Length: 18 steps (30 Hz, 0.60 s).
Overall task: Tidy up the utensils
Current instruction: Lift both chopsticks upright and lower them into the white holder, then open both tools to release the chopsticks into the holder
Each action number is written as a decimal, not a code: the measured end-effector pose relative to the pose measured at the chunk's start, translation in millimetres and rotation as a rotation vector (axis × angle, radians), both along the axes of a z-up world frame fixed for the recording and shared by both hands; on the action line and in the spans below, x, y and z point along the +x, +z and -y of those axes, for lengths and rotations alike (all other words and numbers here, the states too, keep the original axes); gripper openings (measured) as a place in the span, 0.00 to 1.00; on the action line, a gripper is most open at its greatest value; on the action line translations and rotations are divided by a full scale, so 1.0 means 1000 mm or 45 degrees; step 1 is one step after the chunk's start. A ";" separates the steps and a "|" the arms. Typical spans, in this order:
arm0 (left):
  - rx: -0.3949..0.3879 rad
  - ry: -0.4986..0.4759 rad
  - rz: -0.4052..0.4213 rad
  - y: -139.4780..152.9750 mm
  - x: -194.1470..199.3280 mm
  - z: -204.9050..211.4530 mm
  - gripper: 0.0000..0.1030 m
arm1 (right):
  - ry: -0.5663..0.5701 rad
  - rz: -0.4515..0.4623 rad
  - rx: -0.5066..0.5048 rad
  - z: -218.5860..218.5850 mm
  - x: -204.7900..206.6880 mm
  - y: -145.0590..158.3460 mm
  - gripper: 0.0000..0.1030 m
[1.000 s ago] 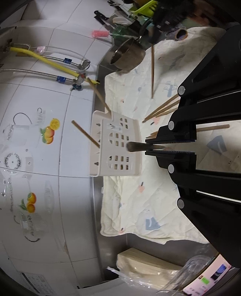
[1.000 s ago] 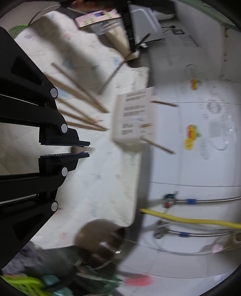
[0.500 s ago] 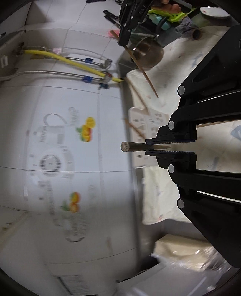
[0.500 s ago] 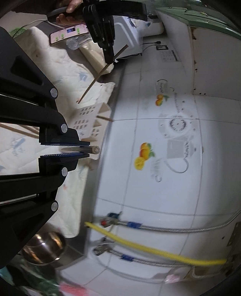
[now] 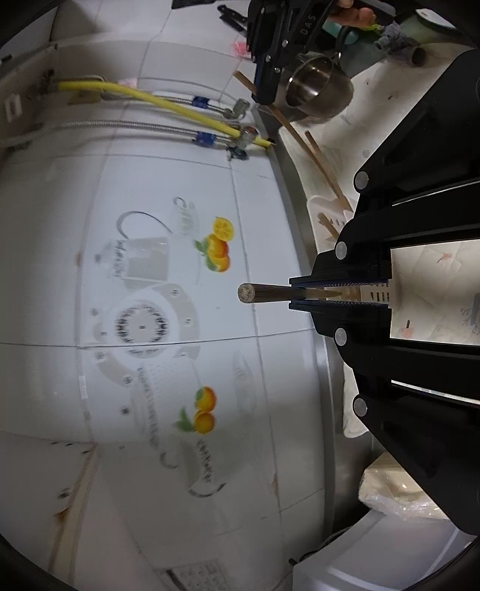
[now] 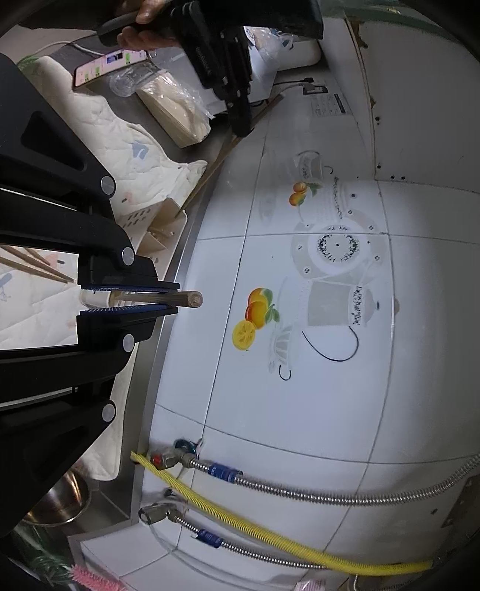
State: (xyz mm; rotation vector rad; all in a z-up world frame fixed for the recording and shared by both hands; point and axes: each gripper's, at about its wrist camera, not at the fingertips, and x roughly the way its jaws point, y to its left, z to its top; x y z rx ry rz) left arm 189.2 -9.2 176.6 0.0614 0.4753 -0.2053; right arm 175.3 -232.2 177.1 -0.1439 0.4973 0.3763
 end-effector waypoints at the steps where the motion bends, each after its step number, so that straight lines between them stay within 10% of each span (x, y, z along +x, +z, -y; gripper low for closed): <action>1: 0.002 0.003 -0.018 -0.004 0.006 0.000 0.05 | 0.000 -0.011 0.000 -0.002 0.005 -0.003 0.06; 18: -0.052 0.035 -0.229 -0.057 0.053 -0.012 0.06 | -0.034 -0.174 0.008 -0.018 0.062 -0.060 0.08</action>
